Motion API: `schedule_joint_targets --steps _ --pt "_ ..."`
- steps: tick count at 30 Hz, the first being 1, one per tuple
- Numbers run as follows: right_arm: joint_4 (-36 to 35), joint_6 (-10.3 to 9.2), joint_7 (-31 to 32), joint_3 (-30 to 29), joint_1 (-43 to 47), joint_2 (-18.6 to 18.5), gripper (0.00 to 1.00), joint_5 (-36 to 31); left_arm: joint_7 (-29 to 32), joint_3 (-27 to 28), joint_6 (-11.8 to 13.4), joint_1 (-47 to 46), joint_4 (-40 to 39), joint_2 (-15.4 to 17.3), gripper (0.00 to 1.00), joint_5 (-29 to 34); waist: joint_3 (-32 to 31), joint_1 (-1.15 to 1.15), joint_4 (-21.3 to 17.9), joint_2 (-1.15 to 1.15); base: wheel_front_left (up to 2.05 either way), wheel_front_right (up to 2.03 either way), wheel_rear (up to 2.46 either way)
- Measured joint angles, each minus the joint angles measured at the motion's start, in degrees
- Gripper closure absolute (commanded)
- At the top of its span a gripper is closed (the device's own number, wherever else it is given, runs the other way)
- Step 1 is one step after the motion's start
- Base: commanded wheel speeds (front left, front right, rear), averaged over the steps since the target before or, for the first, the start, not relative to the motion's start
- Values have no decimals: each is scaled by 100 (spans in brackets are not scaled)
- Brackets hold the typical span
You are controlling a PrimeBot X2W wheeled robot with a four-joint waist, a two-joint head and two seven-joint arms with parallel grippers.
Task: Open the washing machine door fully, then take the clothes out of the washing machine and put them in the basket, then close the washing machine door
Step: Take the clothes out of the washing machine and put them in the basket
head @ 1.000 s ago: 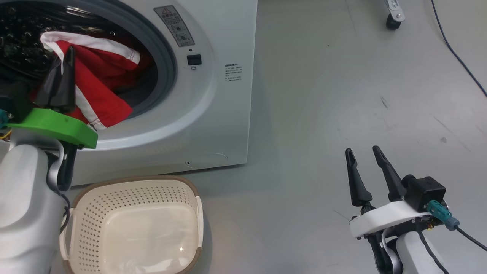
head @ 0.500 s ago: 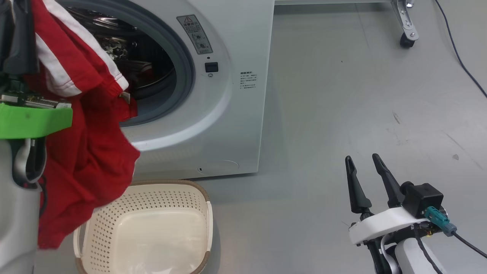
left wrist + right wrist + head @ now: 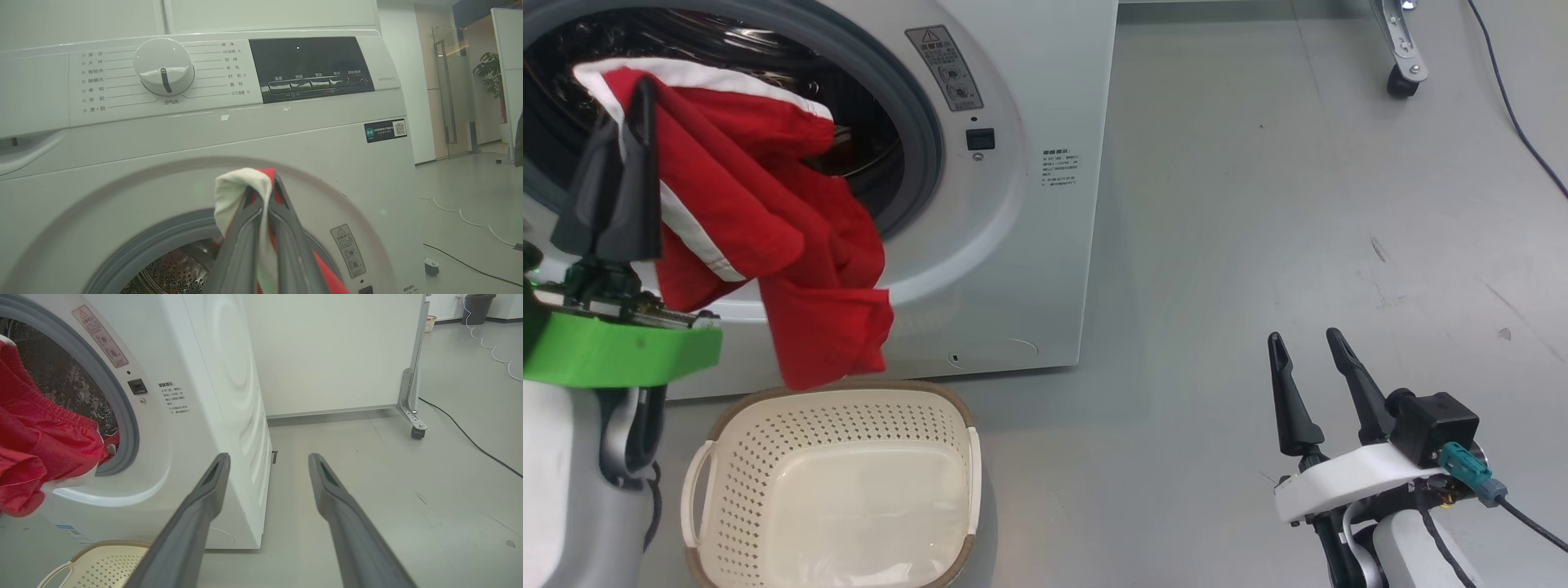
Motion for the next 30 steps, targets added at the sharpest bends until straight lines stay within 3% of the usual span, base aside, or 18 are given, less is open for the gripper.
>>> schedule_joint_targets --steps 13,30 --pt "-65 42 0 -3 0 0 0 -44 1 -326 -1 800 305 -60 100 -82 235 0 -8 0 0 0 0" --pt "-148 44 0 122 -144 -10 0 -164 42 -724 -1 1365 1871 -42 100 -182 818 0 -90 0 0 0 0"
